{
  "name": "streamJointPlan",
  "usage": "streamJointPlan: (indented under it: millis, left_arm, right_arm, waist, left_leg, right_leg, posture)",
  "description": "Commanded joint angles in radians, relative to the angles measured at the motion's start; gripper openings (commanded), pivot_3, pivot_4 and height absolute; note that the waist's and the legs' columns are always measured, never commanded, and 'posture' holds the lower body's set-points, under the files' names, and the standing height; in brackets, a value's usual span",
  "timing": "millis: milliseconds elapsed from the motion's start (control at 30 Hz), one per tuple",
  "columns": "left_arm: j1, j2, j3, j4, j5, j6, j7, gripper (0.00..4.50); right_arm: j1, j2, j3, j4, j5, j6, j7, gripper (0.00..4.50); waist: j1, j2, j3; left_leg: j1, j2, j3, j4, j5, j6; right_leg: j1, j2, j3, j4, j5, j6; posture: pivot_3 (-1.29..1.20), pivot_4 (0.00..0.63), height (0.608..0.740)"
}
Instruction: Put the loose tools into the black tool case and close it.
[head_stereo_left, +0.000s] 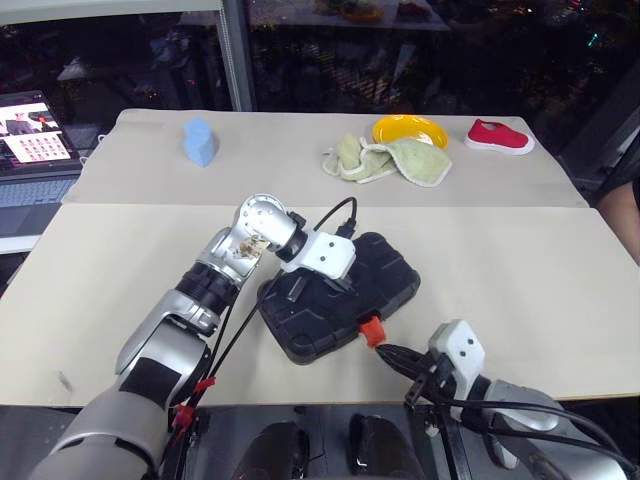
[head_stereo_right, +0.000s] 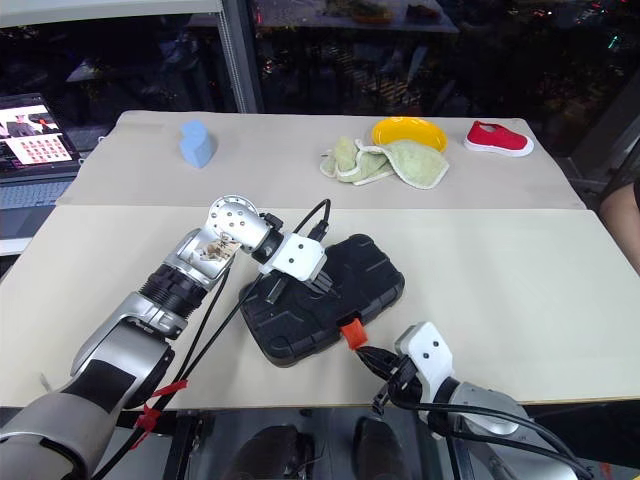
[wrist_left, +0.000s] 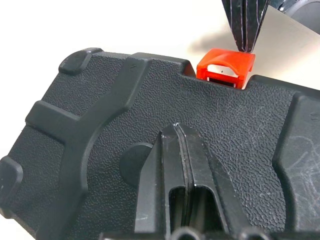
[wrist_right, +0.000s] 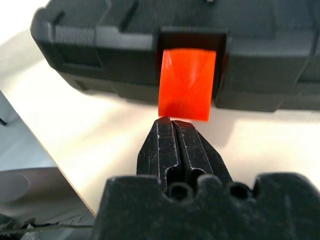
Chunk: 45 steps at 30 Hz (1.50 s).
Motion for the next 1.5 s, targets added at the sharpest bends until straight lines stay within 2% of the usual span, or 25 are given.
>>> streamJointPlan:
  millis: [33, 433, 567, 933, 1500]
  left_arm:
    - [0.017, 0.017, -0.031, 0.018, 0.053, 0.017, -0.010, 0.00]
    - [0.016, 0.016, -0.030, 0.015, 0.053, 0.019, -0.003, 0.00]
    - [0.017, 0.019, -0.029, 0.013, 0.054, 0.019, -0.002, 0.00]
    - [0.027, 0.017, -0.028, 0.012, 0.055, 0.014, 0.013, 0.00]
    - [0.017, 0.012, -0.028, 0.020, 0.060, 0.009, 0.015, 0.00]
  right_arm:
    - [-0.016, 0.006, -0.003, -0.005, 0.002, -0.010, 0.000, 0.06]
    - [-0.101, 0.025, 0.018, 0.060, -0.002, -0.003, 0.007, 0.06]
    - [-0.121, -0.001, 0.029, 0.074, -0.002, 0.018, 0.026, 0.06]
    - [-0.006, -0.082, -0.153, -0.072, 0.143, 0.069, 0.080, 0.06]
    - [-0.136, -0.032, -0.027, 0.043, 0.068, 0.045, 0.017, 0.06]
  waist:
    - [0.000, 0.000, 0.000]
    - [0.000, 0.000, 0.000]
    - [-0.003, 0.000, 0.000]
    - [0.003, 0.000, 0.000]
    - [0.008, 0.000, 0.000]
  left_leg:
    - [0.000, 0.000, 0.000, 0.000, 0.000, 0.000]
    - [0.000, 0.000, 0.000, 0.000, 0.000, 0.000]
    - [0.000, 0.000, 0.000, 0.000, 0.000, 0.000]
    - [-0.003, 0.000, 0.000, 0.000, 0.000, 0.000]
    - [-0.003, 0.000, 0.000, 0.000, 0.000, 0.000]
  right_leg:
    - [0.000, 0.000, 0.000, 0.000, 0.000, 0.000]
    - [0.000, 0.000, 0.000, 0.000, 0.000, 0.000]
    - [0.000, 0.000, 0.000, 0.000, 0.000, 0.000]
    - [0.000, 0.000, 0.000, 0.000, 0.000, 0.000]
    - [0.000, 0.000, 0.000, -0.001, 0.001, -0.001]
  posture:
    - [0.00, 0.150, 0.732]
    - [0.00, 0.150, 0.732]
    - [0.00, 0.150, 0.732]
    - [0.00, 0.150, 0.732]
    - [0.00, 0.150, 0.732]
